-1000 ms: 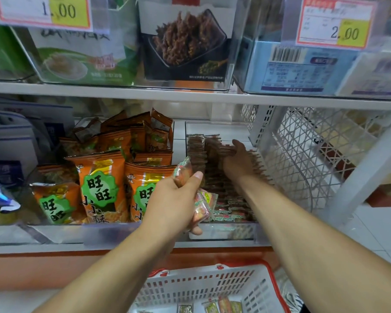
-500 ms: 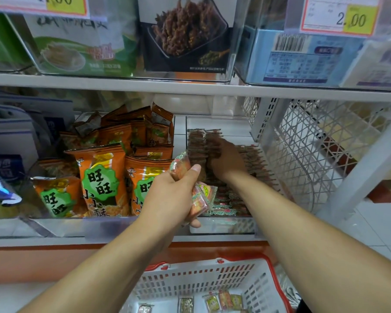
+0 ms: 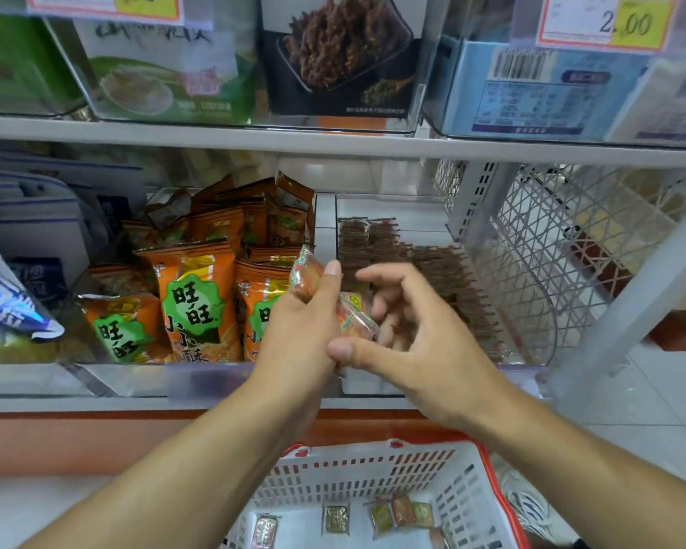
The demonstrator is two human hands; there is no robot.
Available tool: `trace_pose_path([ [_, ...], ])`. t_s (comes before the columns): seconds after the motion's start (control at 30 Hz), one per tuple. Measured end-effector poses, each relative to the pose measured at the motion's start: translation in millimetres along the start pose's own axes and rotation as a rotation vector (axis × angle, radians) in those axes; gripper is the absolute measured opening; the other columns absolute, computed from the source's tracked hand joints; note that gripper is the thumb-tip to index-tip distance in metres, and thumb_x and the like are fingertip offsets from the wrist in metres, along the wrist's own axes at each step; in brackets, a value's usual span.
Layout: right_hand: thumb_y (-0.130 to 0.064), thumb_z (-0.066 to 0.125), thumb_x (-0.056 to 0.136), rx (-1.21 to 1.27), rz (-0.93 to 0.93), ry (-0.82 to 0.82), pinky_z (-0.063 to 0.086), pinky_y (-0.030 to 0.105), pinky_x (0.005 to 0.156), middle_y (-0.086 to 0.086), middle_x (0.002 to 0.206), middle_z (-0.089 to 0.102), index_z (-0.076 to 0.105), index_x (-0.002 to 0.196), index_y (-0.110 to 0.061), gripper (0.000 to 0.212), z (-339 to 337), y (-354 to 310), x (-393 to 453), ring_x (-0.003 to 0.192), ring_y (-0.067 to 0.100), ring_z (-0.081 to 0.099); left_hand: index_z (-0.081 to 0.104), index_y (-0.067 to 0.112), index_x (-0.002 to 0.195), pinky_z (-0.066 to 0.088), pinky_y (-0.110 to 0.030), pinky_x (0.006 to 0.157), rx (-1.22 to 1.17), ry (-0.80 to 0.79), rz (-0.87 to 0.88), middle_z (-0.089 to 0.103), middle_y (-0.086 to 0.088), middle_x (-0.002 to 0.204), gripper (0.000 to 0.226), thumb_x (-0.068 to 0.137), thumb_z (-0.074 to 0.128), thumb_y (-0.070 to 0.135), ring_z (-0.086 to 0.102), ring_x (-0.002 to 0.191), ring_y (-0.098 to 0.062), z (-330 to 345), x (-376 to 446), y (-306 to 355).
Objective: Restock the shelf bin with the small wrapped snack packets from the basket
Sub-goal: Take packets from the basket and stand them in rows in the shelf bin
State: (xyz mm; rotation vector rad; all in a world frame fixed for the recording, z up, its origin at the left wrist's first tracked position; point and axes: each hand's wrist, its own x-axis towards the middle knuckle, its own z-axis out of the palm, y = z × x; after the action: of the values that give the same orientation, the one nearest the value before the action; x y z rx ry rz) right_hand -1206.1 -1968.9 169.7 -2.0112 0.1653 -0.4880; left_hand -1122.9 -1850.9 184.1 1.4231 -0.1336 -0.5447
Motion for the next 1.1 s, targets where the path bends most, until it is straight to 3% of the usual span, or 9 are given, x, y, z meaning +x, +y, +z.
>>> trace_pose_path([
  [0.2,-0.040,0.081,0.075,-0.115,0.043,0.019,0.053,0.026,0.072,-0.011,0.093,0.067,0.065,0.105,-0.040,0.033,-16,1,-8,0.072,0.005,0.061,0.072,0.019,0.111,0.061,-0.039,0.074,-0.101,-0.066,-0.058,0.080,-0.007,0.093,0.024,0.102,0.058,0.036,0.078,0.086,-0.025,0,2,1],
  [0.37,-0.018,0.083,0.077,0.341,0.132,0.070,0.052,0.024,0.060,0.000,0.083,0.069,0.068,0.090,-0.023,0.020,-33,1,-6,0.072,0.014,0.059,0.070,0.009,0.109,0.065,-0.038,0.074,-0.190,-0.076,-0.044,0.078,-0.015,0.103,0.018,0.099,0.058,0.001,0.077,0.092,-0.026,1,5,1],
  [0.5,-0.018,0.084,0.070,0.437,-0.046,0.093,0.058,0.029,0.070,0.003,0.098,0.073,0.070,0.082,-0.026,0.020,-44,-7,-5,0.082,0.016,0.069,0.067,0.008,0.110,0.062,-0.046,0.086,-0.212,-0.105,-0.025,0.077,-0.018,0.105,0.018,0.099,0.056,-0.002,0.076,0.097,-0.034,2,4,1],
  [0.6,-0.006,0.083,0.072,0.323,-0.176,0.122,0.059,0.035,0.080,0.004,0.109,0.071,0.072,0.082,-0.028,0.026,-49,-4,-6,0.094,0.023,0.072,0.067,0.006,0.110,0.065,-0.042,0.075,-0.242,-0.126,-0.046,0.077,-0.019,0.104,0.017,0.099,0.056,-0.002,0.077,0.094,-0.033,4,0,-1],
  [0.7,0.015,0.067,0.079,0.042,-0.254,0.099,0.057,0.029,0.086,-0.002,0.115,0.066,0.074,0.085,-0.027,0.043,-53,6,-8,0.108,0.020,0.068,0.068,0.006,0.111,0.062,-0.031,0.060,-0.276,-0.172,-0.071,0.079,-0.015,0.099,0.018,0.101,0.054,0.002,0.078,0.089,-0.027,6,-5,1],
  [0.8,0.005,0.058,0.084,-0.040,-0.174,0.055,0.054,0.024,0.089,-0.012,0.122,0.063,0.074,0.089,-0.031,0.041,-52,12,-10,0.116,0.012,0.064,0.070,0.007,0.112,0.060,-0.025,0.057,-0.260,-0.182,-0.037,0.079,-0.013,0.099,0.017,0.100,0.057,0.006,0.078,0.087,-0.023,9,-8,3],
  [0.9,-0.016,0.052,0.088,-0.010,-0.060,-0.020,0.052,0.037,0.098,-0.013,0.127,0.064,0.074,0.097,-0.036,0.032,-51,14,-10,0.122,0.013,0.060,0.069,0.006,0.112,0.061,-0.026,0.060,-0.249,-0.173,0.004,0.078,-0.014,0.101,0.017,0.098,0.059,0.005,0.077,0.091,-0.026,9,-8,2],
  [1.0,-0.042,0.072,0.083,0.034,0.009,-0.019,0.051,0.045,0.098,-0.013,0.124,0.066,0.070,0.105,-0.037,0.023,-47,10,-10,0.117,0.014,0.063,0.070,0.007,0.112,0.063,-0.030,0.064,-0.232,-0.205,-0.012,0.078,-0.014,0.100,0.017,0.099,0.060,0.006,0.077,0.093,-0.027,7,-9,2],
  [1.1,-0.025,0.083,0.076,0.170,0.035,0.017,0.056,0.031,0.087,-0.007,0.114,0.072,0.067,0.108,-0.030,0.037,-46,8,-8,0.107,0.012,0.068,0.069,0.005,0.112,0.064,-0.035,0.066,-0.251,-0.238,-0.053,0.078,-0.018,0.099,0.017,0.100,0.057,0.006,0.077,0.092,-0.031,6,-9,3],
])
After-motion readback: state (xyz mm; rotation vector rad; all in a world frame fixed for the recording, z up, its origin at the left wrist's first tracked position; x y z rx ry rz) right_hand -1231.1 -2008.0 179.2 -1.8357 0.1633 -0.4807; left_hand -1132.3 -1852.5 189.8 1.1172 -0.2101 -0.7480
